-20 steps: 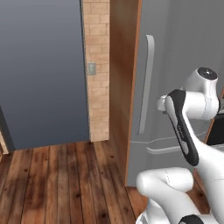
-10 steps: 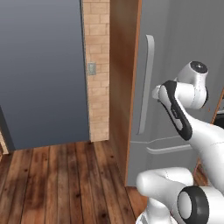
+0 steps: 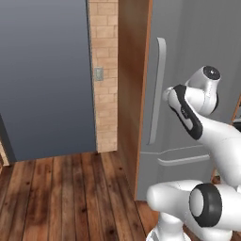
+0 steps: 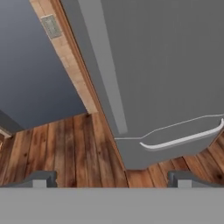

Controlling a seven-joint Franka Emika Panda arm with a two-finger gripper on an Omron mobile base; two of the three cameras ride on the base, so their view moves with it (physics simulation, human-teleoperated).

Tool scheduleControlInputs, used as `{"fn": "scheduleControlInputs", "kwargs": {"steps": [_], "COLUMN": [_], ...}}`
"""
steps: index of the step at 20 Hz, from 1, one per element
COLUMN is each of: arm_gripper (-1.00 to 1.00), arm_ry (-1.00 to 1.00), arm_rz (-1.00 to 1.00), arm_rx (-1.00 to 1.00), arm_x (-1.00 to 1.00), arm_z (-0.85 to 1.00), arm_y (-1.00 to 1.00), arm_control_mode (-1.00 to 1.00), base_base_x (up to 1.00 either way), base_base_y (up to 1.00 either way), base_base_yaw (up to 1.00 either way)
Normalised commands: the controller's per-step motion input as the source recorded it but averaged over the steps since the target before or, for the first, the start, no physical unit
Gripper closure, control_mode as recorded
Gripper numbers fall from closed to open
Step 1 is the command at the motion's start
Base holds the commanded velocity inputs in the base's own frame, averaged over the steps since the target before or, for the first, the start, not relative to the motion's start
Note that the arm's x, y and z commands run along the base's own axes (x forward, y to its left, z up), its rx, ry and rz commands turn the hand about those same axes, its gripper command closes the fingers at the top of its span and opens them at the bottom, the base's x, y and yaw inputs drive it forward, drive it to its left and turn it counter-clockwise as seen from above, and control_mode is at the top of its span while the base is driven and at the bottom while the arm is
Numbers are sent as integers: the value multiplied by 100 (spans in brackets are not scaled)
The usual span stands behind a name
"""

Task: Retrieve the pear and banana from the fridge and place them into the bowl on the dining table.

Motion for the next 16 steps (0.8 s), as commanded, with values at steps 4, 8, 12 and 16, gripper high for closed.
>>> {"fn": "scheduleControlInputs", "kwargs": {"steps": [4, 8, 12, 16], "arm_gripper": [-100, -100, -100, -100], "arm_ry": [0, 0, -4, -8], "arm_rz": [0, 0, 0, 0], "arm_rx": [0, 0, 0, 0], "arm_x": [27, 36, 42, 43], "arm_z": [16, 9, 0, 0], "arm_y": [-23, -7, 0, 0], "arm_control_mode": [-100, -100, -100, -100], "base_base_x": [0, 0, 0, 0], "base_base_y": [0, 0, 0, 0], "base_base_yaw": [0, 0, 0, 0]}}
